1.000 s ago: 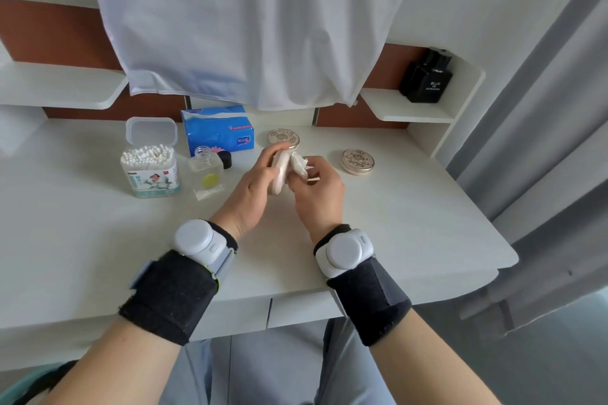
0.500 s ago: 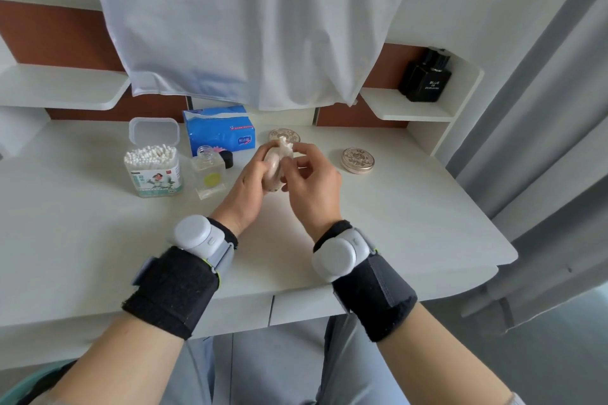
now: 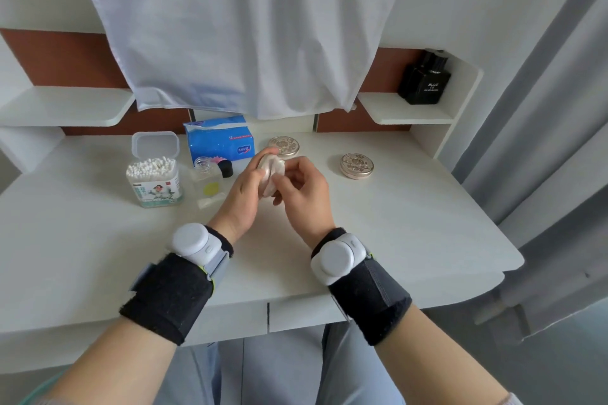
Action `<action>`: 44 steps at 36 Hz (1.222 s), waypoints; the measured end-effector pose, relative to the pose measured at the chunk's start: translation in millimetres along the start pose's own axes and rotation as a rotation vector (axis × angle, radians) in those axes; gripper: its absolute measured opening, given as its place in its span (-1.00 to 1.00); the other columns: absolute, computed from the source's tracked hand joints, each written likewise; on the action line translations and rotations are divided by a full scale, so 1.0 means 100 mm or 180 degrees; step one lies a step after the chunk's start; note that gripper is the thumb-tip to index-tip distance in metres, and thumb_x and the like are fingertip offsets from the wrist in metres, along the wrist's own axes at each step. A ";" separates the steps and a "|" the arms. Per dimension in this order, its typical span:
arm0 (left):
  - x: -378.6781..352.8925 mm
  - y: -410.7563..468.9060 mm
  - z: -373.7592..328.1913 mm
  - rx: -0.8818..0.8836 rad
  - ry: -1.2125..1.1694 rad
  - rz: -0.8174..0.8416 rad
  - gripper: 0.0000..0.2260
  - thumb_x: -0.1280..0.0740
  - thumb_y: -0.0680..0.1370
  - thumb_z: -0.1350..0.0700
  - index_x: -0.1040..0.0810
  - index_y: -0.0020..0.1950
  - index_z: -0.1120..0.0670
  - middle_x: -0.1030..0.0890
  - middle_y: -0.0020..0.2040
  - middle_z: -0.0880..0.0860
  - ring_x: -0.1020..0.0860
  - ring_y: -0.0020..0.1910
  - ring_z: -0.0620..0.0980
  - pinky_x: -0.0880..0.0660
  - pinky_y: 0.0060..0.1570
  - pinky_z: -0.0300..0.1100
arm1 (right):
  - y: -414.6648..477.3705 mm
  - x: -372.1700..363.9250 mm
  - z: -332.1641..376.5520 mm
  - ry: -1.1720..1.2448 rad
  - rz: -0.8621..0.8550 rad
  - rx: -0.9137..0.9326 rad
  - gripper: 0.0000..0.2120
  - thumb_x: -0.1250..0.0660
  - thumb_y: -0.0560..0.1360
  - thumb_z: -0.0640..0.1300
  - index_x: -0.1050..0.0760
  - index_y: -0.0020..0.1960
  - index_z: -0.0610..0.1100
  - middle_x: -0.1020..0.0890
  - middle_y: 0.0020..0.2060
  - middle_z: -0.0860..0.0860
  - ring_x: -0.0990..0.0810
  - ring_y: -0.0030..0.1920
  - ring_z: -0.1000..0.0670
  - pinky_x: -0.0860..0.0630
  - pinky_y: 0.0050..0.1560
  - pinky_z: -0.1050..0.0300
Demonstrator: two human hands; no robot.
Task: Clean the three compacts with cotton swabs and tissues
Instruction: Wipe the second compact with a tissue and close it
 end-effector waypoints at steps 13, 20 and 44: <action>-0.35 0.49 -0.21 0.0077 0.1274 0.0002 -0.40 0.00 0.46 0.00 -0.21 0.52 0.08 -0.32 0.45 0.07 -0.30 0.41 -0.04 -0.20 0.39 -0.22 | 0.32 0.35 -0.27 0.0230 0.0062 -0.0592 -0.93 -0.25 0.48 -0.39 -0.43 -0.13 -0.26 -0.57 -0.42 -0.11 -0.54 -0.44 -0.04 -0.55 -0.36 0.10; -0.56 0.92 -0.09 0.0021 0.2571 0.0134 -0.56 -0.08 0.63 -0.03 -0.26 0.48 0.09 -0.44 0.35 0.18 -0.43 0.30 0.13 -0.30 0.22 -0.14 | 0.42 0.57 -0.36 0.0835 -0.0758 -0.0814 -0.94 -0.24 0.52 -0.32 -0.45 -0.04 -0.20 -0.60 -0.30 -0.14 -0.54 -0.42 0.00 -0.52 -0.36 0.15; -0.72 1.04 -0.01 0.0360 0.1135 -0.0077 -0.65 -0.16 0.63 0.04 -0.44 0.38 0.13 -0.47 0.36 0.10 -0.41 0.37 0.03 -0.26 0.37 -0.18 | 0.46 0.75 -0.40 0.0290 -0.1546 -0.0738 -0.84 -0.26 0.52 -0.16 -0.43 -0.17 0.09 -0.60 -0.36 0.09 -0.55 -0.38 0.04 -0.57 -0.12 -0.06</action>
Point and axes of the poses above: each hand's wrist, its own y-axis towards the middle knuckle, its own x-axis out of the back of the hand, z = x × y, the point moved 4 cm from there along y, towards the middle knuckle
